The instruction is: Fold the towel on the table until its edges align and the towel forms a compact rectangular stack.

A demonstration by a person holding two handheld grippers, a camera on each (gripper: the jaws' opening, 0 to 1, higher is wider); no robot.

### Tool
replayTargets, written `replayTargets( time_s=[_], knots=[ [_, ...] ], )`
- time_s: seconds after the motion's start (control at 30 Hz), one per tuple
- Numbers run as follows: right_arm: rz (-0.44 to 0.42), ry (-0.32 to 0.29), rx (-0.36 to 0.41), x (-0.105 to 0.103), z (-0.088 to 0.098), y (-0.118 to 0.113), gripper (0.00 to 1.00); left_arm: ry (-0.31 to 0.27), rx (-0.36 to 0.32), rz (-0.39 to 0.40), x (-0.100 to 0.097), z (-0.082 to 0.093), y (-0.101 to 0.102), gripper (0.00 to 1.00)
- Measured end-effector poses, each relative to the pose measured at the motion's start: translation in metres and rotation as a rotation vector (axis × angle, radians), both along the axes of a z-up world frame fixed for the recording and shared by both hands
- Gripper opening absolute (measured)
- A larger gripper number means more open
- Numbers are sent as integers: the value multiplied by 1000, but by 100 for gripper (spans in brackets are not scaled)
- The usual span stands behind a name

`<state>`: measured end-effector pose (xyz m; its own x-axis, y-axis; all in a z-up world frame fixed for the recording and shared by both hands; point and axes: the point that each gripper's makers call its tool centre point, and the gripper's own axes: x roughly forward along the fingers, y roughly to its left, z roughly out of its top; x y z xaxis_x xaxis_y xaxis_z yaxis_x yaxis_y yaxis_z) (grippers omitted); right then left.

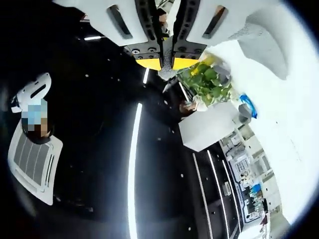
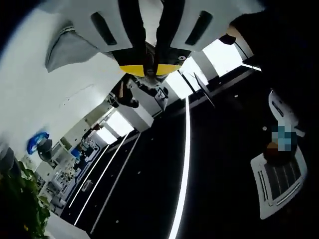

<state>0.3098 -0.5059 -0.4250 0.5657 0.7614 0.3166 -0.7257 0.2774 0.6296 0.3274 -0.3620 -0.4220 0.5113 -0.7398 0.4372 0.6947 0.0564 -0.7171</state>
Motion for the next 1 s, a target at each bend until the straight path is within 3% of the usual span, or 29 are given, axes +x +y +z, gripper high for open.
replayTargets(
  time_s=[0.23, 0.43, 0.6, 0.8, 1.0],
  knots=[
    [12, -21, 58, -4, 10, -3, 2, -14, -47, -48, -7, 9, -3, 5],
    [84, -52, 149, -16, 27, 0, 2, -37, -110, -90, -15, 21, -2, 5],
    [89, -44, 157, -16, 27, 0, 2, -36, -127, -103, -18, 24, -3, 5],
    [25, 47, 91, -2, 3, -3, 2, 50, -41, -53, -5, -1, -4, 5],
    [-17, 129, -42, 8, -28, 1, 2, 141, 77, 44, 12, -33, 3, 5]
  ],
)
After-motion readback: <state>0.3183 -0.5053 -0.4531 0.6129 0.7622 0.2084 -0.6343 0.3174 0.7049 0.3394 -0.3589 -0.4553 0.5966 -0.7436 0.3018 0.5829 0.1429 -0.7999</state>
